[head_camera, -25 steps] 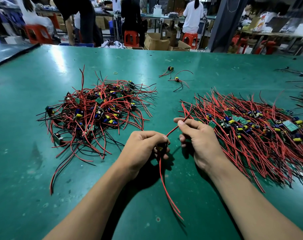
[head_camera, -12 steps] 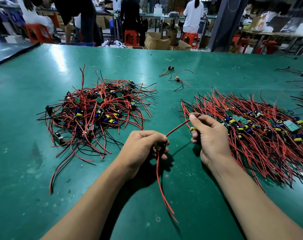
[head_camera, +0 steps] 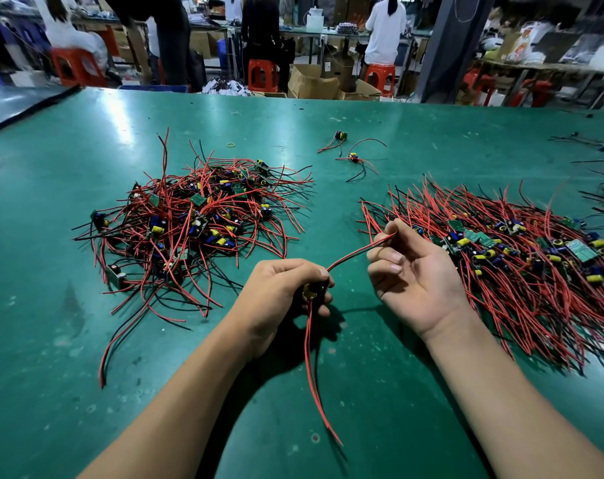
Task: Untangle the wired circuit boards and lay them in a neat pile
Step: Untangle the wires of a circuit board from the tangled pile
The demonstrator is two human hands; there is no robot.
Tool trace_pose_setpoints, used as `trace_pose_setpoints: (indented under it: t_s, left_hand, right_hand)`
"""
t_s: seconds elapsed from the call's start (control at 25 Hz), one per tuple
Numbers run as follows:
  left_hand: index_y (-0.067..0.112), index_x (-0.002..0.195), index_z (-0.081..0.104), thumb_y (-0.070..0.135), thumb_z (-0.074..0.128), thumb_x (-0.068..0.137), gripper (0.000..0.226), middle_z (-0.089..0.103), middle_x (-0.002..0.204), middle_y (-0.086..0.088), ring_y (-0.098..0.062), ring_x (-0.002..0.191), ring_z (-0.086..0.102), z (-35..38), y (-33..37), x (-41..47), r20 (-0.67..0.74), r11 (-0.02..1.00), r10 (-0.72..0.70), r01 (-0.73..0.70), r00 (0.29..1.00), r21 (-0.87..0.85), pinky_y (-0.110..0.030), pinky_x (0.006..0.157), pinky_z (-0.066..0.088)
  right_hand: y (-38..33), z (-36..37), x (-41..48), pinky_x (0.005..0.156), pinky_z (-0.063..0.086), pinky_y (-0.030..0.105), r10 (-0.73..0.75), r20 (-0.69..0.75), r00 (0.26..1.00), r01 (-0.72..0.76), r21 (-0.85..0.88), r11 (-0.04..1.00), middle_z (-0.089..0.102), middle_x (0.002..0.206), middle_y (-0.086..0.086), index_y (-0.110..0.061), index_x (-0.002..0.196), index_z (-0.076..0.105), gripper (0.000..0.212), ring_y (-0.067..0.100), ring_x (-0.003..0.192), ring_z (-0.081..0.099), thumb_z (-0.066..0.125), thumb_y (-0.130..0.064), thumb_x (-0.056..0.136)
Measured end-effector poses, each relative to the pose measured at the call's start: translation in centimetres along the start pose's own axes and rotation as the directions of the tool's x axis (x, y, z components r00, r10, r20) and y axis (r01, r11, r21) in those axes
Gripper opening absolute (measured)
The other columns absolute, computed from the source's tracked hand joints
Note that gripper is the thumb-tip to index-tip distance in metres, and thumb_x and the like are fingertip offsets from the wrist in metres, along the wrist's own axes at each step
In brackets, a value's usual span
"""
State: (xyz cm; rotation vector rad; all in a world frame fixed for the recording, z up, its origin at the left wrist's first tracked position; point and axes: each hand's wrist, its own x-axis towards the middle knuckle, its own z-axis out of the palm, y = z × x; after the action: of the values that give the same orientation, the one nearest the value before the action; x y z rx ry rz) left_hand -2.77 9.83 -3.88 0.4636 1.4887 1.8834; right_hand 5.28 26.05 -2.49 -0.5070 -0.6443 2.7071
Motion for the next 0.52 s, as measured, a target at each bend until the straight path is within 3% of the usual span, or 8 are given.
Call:
trace_pose_setpoints:
  t_s: [0.16,0.28,0.4,0.52]
  left_hand:
    - [0.002,0.065,0.068,-0.004,0.058,0.088,0.025,0.064,0.067,-0.011,-0.019,0.056,0.062,-0.3,0.0,0.2,-0.014,1.000,0.004,-0.004,1.000,-0.016,-0.027,0.050,0.053]
    - [0.002,0.066,0.068,-0.003,0.058,0.087,0.024,0.064,0.068,-0.012,-0.020,0.057,0.062,-0.4,0.0,0.2,-0.008,1.000,0.003,-0.003,1.000,-0.015,-0.026,0.050,0.052]
    - [0.004,0.065,0.070,-0.002,0.059,0.087,0.026,0.064,0.069,-0.012,-0.020,0.056,0.060,-0.5,-0.1,0.3,0.001,1.000,-0.002,0.002,1.000,0.002,-0.026,0.049,0.050]
    - [0.003,0.069,0.070,0.001,0.059,0.087,0.021,0.061,0.064,-0.015,-0.023,0.053,0.055,-0.6,-0.1,0.3,0.004,1.000,-0.028,0.028,1.000,0.014,-0.025,0.048,0.047]
  right_hand:
    - [0.4,-0.2,0.4,0.042,0.036,0.014,-0.209,-0.065,0.976,0.187,-0.251,0.950,0.055,0.065,-0.006,-0.012,0.086,0.067,0.023,0.004,0.046,0.039,0.057,-0.029,0.097]
    - [0.5,-0.6,0.7,0.044,0.040,0.015,-0.297,-0.057,0.953,0.250,-0.403,0.881,0.061,0.071,-0.006,-0.014,0.092,0.070,0.019,0.004,0.048,0.045,0.065,-0.033,0.091]
    - [1.3,-0.8,0.5,0.047,0.043,0.016,-0.194,0.062,0.979,0.195,-0.560,0.805,0.063,0.078,-0.005,-0.015,0.098,0.074,0.034,0.005,0.054,0.048,0.078,-0.036,0.071]
    - [3.0,-0.8,0.2,0.051,0.041,0.017,0.022,0.165,0.986,0.098,-0.683,0.723,0.065,0.079,-0.001,-0.016,0.096,0.078,0.027,0.010,0.058,0.050,0.078,-0.028,0.072]
